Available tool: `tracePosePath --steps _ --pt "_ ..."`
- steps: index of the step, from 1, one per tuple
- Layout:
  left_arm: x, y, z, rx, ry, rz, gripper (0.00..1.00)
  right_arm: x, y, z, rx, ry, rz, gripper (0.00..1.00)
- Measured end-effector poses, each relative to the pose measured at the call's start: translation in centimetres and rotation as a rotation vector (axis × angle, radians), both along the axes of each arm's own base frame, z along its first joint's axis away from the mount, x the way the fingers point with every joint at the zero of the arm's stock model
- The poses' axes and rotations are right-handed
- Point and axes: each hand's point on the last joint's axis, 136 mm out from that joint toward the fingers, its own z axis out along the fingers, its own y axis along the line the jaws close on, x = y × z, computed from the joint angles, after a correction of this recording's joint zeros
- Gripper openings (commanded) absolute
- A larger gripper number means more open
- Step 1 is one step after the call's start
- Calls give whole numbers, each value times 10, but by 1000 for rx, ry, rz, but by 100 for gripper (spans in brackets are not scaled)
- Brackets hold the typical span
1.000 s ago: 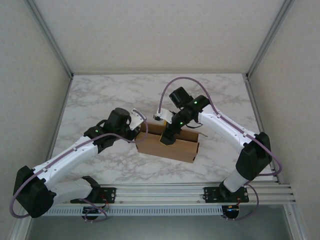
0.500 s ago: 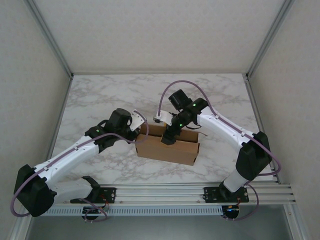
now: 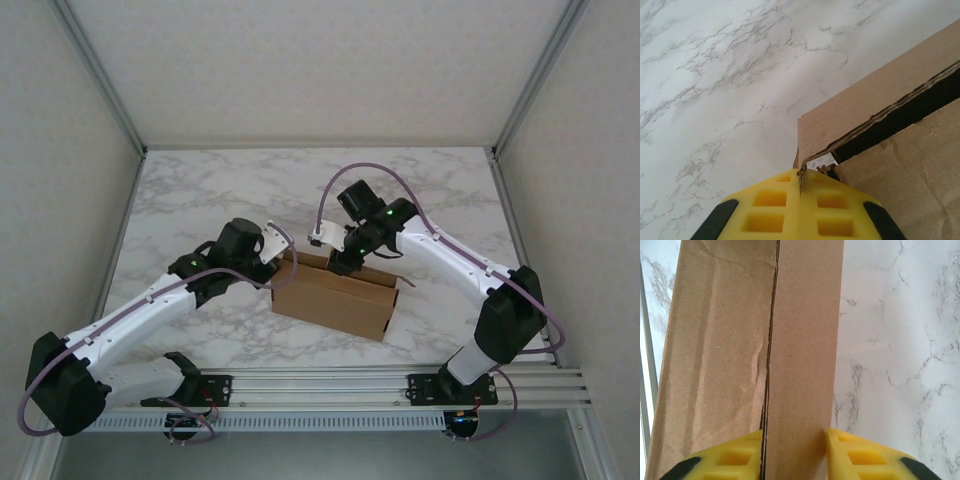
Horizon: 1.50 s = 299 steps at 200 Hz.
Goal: Fold the paper box
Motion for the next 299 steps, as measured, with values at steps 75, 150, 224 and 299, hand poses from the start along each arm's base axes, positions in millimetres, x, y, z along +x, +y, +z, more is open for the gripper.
tracePosePath --steps 75,150,224,299 --pt "0 0 6 0 -23 4 0 -10 2 43 115 8 -18 99" --pt "0 -4 10 -6 -45 -1 0 -23 11 22 95 168 -44 99" --pt "3 -5 7 -6 -47 1 0 -43 16 4 52 240 -25 99" --pt "16 -15 -1 10 -34 21 0 -46 14 -13 -15 216 -24 95"
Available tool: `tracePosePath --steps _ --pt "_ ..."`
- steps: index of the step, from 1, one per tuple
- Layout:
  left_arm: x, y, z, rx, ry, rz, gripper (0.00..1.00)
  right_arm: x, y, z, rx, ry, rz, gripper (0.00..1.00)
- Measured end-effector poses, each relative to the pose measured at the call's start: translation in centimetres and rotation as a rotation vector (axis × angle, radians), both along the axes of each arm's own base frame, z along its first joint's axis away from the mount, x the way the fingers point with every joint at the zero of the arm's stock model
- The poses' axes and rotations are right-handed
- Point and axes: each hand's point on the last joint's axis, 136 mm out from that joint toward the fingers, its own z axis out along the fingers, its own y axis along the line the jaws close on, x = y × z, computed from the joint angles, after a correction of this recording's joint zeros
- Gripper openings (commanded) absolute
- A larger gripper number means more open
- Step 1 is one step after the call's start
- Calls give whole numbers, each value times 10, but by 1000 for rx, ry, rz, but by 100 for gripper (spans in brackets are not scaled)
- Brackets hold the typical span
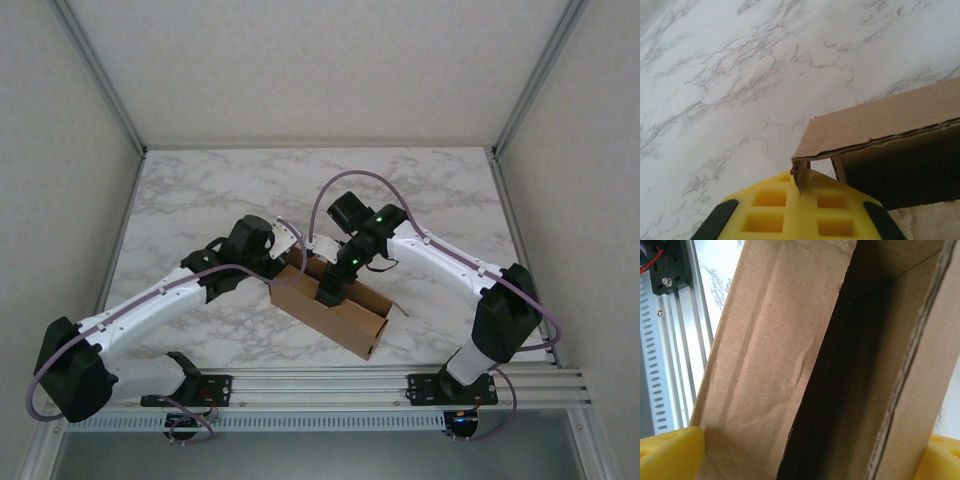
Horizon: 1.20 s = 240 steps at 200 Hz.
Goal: Fold the paper box
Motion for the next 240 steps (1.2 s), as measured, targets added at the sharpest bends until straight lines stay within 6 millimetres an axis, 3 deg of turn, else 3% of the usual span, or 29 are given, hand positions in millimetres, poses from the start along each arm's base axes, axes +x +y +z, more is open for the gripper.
tracePosePath --steps 55,109,190,240 --pt "-6 3 11 -28 -13 13 0 0 4 5 15 -37 10 59" --pt "-10 9 20 -75 -35 44 0 -1 6 8 22 -42 4 31" --pt "-19 17 25 -115 -47 76 0 3 7 9 -5 -108 18 30" --pt "-24 21 29 -176 -40 118 0 20 3 14 -64 -217 54 39"
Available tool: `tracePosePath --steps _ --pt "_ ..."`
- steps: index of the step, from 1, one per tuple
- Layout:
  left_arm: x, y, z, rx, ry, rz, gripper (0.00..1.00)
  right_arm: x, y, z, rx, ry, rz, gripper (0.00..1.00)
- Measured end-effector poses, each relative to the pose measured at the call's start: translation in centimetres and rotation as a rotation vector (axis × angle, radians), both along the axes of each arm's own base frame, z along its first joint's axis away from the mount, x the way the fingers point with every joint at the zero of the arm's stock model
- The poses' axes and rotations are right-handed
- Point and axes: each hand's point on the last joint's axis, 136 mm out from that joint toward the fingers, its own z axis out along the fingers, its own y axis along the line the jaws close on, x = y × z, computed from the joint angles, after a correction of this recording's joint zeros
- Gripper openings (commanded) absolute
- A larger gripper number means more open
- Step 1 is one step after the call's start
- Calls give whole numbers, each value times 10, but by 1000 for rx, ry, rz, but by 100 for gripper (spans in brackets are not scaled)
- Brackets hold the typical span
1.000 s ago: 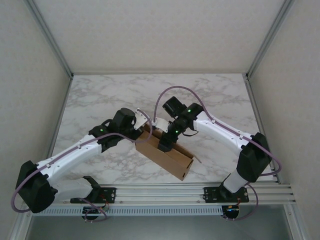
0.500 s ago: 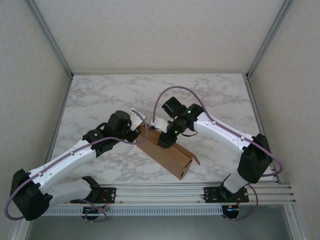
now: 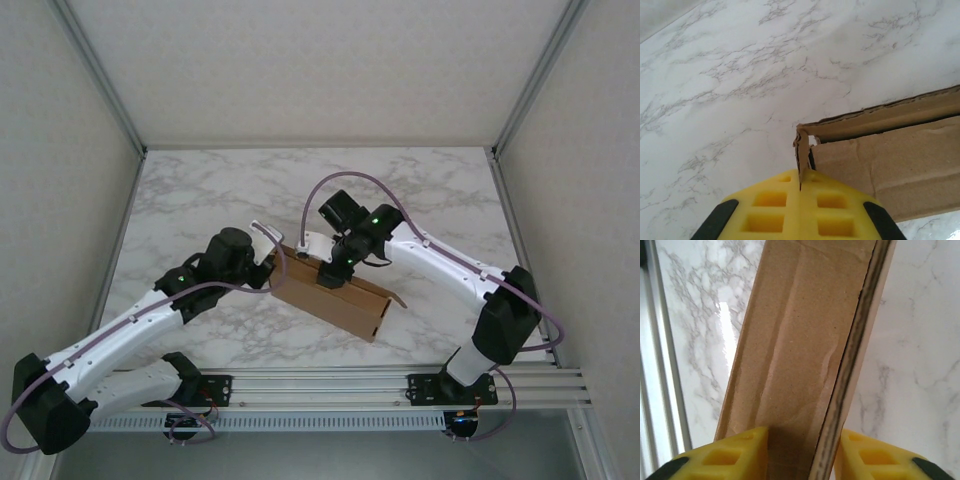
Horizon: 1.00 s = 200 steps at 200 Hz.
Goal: Fold the paper box
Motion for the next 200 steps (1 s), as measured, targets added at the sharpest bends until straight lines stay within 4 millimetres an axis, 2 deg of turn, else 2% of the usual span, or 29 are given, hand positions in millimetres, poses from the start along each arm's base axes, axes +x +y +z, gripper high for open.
tracePosePath --steps 29,64,91,200 --pt "-2 -2 2 -77 36 40 0 12 -1 4 -30 -66 19 45" --pt "-2 -3 -11 -141 135 117 0 23 -3 -2 -68 -90 26 46" --pt "4 -6 -9 -172 189 166 0 29 -3 -1 -77 -112 28 45" --pt "3 -3 -9 -198 264 242 0 37 -6 3 -68 -180 17 45"
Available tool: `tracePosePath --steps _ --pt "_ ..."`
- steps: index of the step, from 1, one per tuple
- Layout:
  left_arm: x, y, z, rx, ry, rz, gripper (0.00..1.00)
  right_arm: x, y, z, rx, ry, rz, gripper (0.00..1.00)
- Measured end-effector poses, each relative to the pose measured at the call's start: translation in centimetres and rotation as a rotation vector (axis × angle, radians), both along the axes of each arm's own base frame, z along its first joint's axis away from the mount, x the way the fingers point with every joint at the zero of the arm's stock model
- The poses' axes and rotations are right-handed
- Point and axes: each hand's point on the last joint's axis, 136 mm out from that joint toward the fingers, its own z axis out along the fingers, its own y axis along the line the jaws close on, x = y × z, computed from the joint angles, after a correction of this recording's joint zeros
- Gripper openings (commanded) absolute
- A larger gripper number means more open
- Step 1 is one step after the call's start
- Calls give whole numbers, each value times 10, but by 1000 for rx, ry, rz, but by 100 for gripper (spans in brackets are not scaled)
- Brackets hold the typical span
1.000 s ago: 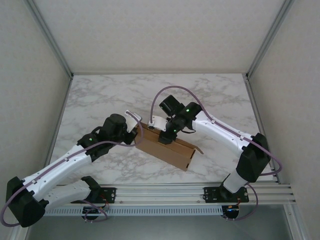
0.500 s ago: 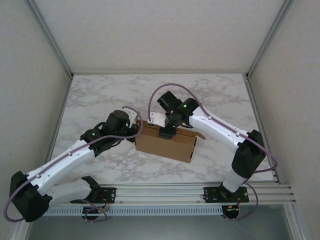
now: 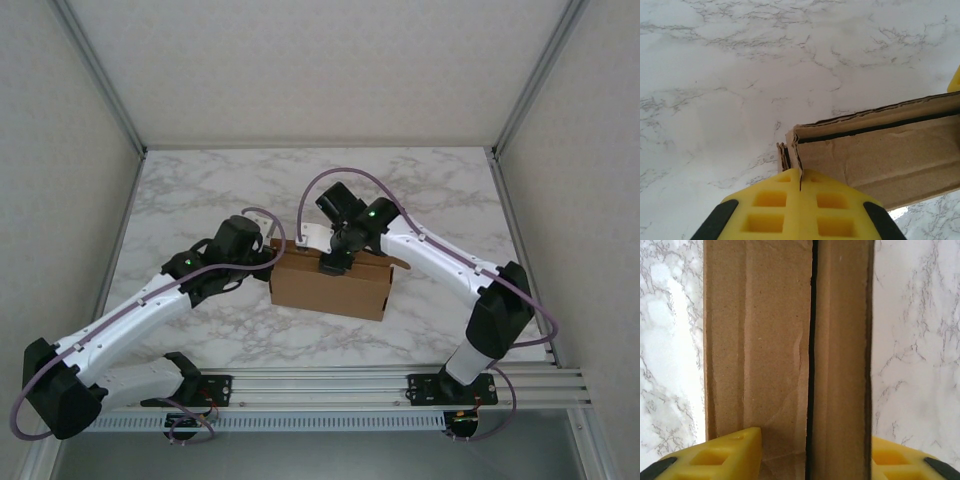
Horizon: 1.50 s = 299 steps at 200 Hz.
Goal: Fold the paper box
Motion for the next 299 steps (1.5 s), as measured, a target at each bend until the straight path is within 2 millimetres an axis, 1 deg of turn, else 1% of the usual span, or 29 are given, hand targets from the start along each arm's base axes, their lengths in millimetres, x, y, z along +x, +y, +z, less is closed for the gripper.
tracePosePath --steps 60,80,150,200,242,268,299 --pt "-7 2 -3 -37 4 8 0 -2 -4 3 23 -64 1 46" --pt "-10 2 -3 -61 11 16 0 0 -6 4 28 -82 -5 48" --pt "-10 0 -4 -137 30 73 0 0 -5 6 50 -131 -20 47" --pt "-10 3 -5 -167 27 108 0 0 -4 9 65 -215 -26 48" --pt "-16 3 -6 -185 12 121 0 -1 -6 15 99 -272 -35 59" --pt "-18 2 -7 -200 1 129 0 -1 -8 17 113 -285 -46 63" --pt "-19 -2 -8 -205 -17 142 0 -2 -9 21 130 -282 -67 75"
